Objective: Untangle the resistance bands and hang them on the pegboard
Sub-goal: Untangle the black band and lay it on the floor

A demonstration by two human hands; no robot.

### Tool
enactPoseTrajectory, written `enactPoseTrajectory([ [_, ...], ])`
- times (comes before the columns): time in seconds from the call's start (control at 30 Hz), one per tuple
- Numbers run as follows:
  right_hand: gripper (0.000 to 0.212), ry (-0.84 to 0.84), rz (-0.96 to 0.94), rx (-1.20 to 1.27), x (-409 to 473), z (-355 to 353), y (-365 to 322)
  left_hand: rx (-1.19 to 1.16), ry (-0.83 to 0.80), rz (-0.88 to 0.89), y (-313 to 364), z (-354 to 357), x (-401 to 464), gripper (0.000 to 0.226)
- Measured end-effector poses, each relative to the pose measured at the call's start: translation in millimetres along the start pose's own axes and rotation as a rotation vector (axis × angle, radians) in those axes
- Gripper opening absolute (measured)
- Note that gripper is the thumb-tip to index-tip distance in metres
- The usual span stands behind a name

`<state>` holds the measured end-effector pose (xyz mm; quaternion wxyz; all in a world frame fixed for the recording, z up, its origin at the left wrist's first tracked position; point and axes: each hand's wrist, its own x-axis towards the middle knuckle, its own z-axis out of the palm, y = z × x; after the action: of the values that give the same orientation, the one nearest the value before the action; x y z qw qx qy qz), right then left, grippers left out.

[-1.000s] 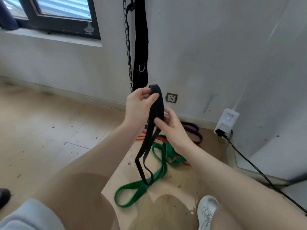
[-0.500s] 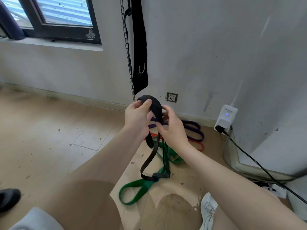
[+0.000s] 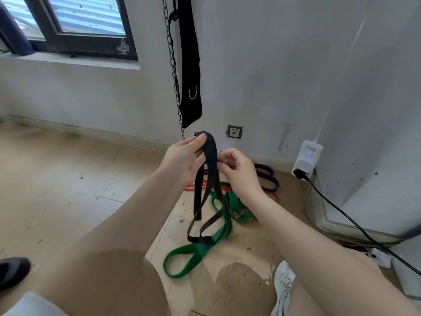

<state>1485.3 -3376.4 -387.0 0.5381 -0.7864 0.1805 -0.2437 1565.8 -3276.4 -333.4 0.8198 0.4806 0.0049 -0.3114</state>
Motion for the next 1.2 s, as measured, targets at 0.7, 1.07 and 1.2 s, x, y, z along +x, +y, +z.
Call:
enactPoseTrajectory([
  [0.7, 0.026, -0.26, -0.204, -0.266, 11, -35, -18, 0.979, 0.136, 0.215, -20, -40, -9, 0.025],
  [1.07, 0.021, -0.282, -0.123, -0.034, 21, -69, -43, 1.28, -0.397, 0.601, 9, 9, -11, 0.025],
  [1.2, 0.022, -0.334, -0.099, 0.026, 24, -82, -50, 1.228, -0.391, 0.707, 16, 23, -18, 0.02],
])
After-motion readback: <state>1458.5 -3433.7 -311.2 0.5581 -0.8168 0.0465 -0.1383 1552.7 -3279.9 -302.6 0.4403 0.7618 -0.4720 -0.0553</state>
